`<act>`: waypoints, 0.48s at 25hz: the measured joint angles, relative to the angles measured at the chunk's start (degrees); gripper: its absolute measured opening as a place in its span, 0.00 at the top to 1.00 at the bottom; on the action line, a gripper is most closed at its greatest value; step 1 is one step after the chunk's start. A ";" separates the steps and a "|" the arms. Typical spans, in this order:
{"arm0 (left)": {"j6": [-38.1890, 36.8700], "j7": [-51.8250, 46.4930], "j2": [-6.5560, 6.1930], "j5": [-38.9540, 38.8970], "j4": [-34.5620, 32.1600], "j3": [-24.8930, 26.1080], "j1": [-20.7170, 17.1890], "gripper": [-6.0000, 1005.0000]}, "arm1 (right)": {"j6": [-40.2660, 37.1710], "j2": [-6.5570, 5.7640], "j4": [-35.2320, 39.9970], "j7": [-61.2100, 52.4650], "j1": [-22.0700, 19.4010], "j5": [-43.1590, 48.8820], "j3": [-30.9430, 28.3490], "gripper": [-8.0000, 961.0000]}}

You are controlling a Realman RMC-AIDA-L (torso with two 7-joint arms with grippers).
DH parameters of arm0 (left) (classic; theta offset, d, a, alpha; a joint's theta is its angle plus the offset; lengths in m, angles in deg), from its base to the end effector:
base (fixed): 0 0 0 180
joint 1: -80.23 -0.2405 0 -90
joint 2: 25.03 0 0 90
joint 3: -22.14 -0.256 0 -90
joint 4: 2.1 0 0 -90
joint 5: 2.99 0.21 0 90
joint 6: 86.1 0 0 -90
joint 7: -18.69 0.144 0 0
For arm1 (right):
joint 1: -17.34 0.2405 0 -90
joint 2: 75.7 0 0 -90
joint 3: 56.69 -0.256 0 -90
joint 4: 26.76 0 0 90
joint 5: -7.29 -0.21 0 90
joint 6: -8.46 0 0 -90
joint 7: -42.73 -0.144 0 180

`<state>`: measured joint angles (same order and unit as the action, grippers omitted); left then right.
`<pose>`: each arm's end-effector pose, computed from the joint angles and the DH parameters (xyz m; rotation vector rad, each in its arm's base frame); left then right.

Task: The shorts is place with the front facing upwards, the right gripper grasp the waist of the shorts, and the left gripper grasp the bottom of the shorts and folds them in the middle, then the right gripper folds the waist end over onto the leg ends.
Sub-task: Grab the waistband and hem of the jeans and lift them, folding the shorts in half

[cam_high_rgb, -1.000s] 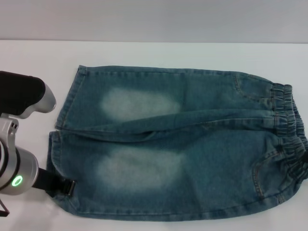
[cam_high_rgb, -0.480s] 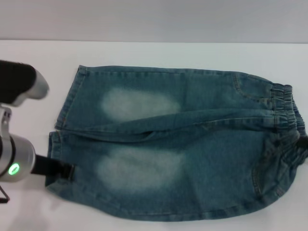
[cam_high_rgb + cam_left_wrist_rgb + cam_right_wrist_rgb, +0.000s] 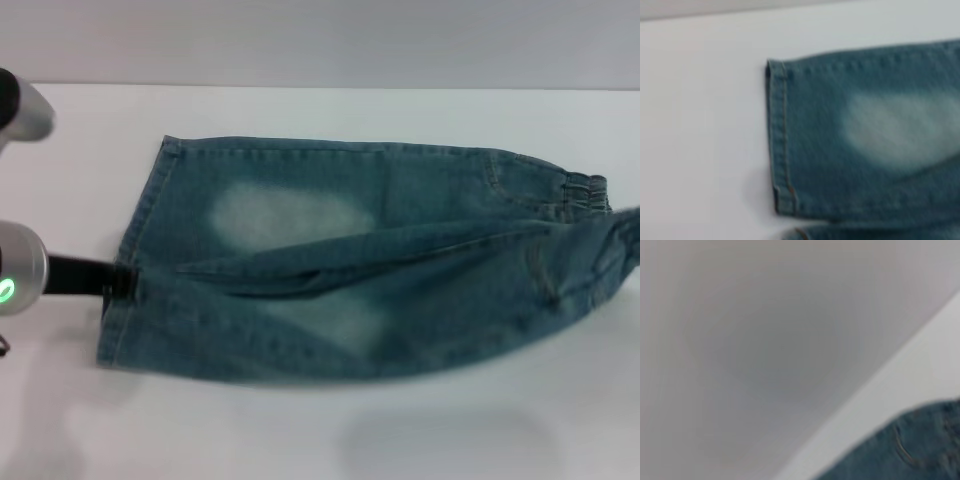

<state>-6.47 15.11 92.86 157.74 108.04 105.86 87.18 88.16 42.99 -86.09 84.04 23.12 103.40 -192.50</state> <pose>-0.1967 0.2867 0.0331 -2.0162 -1.2468 0.1939 0.3357 0.2722 0.0902 -1.7533 1.7887 1.0594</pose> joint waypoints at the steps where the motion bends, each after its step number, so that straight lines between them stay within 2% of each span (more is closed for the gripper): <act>1: -0.97 0.09 0.00 0.01 -0.30 0.45 -0.04 0.98 | -0.01 0.02 2.11 1.14 0.64 -1.34 -1.15 0.99; 12: -15.79 0.15 -0.01 -0.99 -5.47 3.08 0.14 0.98 | -1.62 -0.13 16.87 7.18 7.92 -7.70 -13.91 0.99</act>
<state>-22.26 15.26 92.85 156.75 102.57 108.94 87.32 86.54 42.86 -69.21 91.21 31.04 95.70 -206.41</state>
